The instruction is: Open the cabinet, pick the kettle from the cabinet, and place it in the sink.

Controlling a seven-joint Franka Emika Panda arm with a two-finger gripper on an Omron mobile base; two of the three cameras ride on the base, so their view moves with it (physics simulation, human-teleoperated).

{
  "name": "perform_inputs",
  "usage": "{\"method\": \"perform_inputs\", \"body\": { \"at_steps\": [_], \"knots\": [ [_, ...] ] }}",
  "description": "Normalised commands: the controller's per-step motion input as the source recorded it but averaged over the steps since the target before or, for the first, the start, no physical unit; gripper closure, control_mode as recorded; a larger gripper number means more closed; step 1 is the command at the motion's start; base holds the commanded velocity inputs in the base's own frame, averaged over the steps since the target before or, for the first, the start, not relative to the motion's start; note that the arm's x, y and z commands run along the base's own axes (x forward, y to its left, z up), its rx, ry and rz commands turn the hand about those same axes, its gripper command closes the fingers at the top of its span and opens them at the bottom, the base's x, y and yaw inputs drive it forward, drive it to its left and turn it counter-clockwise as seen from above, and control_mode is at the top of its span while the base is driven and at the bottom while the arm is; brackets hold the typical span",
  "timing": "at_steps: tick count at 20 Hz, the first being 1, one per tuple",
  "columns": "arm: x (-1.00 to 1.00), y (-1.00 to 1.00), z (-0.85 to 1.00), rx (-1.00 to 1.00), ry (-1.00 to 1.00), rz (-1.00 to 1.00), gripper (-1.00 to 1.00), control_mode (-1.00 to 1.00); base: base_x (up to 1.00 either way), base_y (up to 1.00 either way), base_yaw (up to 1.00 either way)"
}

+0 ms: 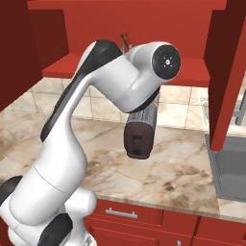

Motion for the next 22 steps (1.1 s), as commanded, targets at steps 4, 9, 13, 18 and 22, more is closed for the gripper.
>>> {"method": "perform_inputs", "body": {
  "at_steps": [4, 9, 13, 18, 22],
  "knots": [
    [-0.45, 0.34, -0.11, 0.00, -0.05, -0.05, 1.00, -1.00, 0.00, 0.00, 0.00],
    [-0.41, 0.30, -0.11, 0.00, 0.00, -0.04, 1.00, -1.00, 0.00, 0.00, 0.00],
    [-0.39, 0.21, -0.05, 0.00, 0.00, -0.01, 1.00, -1.00, 0.00, 0.00, 0.00],
    [-0.36, 0.15, -0.02, 0.00, 0.01, 0.00, 1.00, -1.00, 0.00, 0.00, 0.00],
    [-0.27, 0.12, -0.08, 0.00, 0.00, 0.00, 1.00, -1.00, 0.00, 0.00, 0.00]
  ]
}}
